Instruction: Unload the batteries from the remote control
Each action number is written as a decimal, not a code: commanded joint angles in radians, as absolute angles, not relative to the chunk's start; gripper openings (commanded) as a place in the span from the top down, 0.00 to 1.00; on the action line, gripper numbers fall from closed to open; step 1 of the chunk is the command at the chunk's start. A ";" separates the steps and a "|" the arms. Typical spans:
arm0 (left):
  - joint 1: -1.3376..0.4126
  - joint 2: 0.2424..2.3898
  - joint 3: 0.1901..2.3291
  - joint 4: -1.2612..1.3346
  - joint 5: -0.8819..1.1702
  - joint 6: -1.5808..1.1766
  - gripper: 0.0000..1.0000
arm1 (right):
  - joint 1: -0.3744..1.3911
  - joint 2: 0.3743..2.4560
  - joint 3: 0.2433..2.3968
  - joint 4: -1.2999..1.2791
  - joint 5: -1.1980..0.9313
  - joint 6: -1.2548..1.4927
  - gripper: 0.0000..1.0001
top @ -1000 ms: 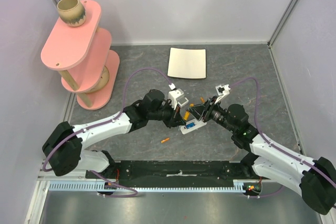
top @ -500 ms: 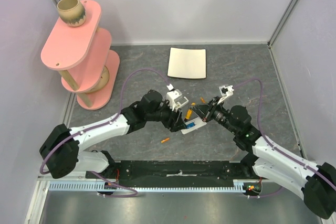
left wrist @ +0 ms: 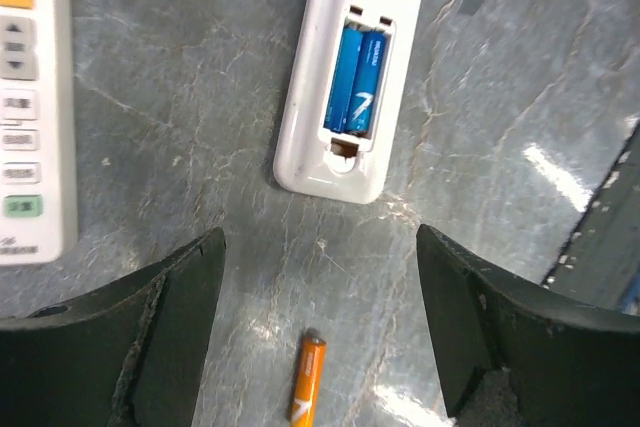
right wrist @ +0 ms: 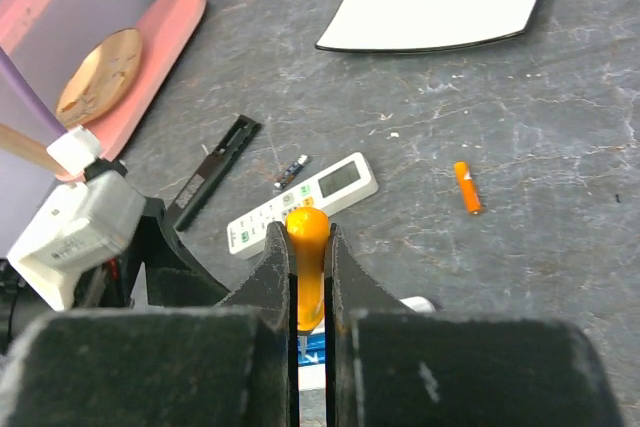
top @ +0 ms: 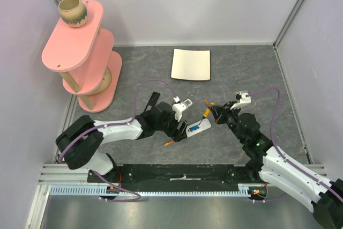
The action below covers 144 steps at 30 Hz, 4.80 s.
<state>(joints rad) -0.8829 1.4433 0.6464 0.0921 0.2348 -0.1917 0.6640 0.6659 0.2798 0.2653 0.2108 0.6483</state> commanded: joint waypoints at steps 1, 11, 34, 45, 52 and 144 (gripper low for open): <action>-0.916 1.541 0.696 0.205 0.176 -0.097 0.17 | 0.664 0.698 0.281 0.288 0.281 0.620 1.00; -1.037 1.724 0.755 0.256 0.003 -0.029 0.17 | 0.664 0.764 0.279 0.336 0.276 0.614 1.00; -1.120 1.736 0.716 0.144 -0.118 -0.245 0.92 | 0.699 0.982 0.313 0.485 0.274 0.545 1.00; -1.120 1.741 0.716 0.147 -0.110 -0.247 0.93 | 0.796 0.989 0.344 0.428 0.428 0.471 1.00; -1.120 1.747 0.716 0.149 -0.109 -0.244 0.93 | 0.864 1.017 0.388 0.365 0.540 0.434 1.00; -1.118 1.663 0.552 0.290 -0.018 -0.247 0.72 | 0.931 0.833 0.230 0.433 0.517 0.480 1.00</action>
<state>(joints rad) -1.1168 1.6081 0.5922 0.3782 -0.0689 -0.2283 0.9318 0.8402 0.1909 0.4637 0.4881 0.5262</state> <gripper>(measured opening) 0.452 0.056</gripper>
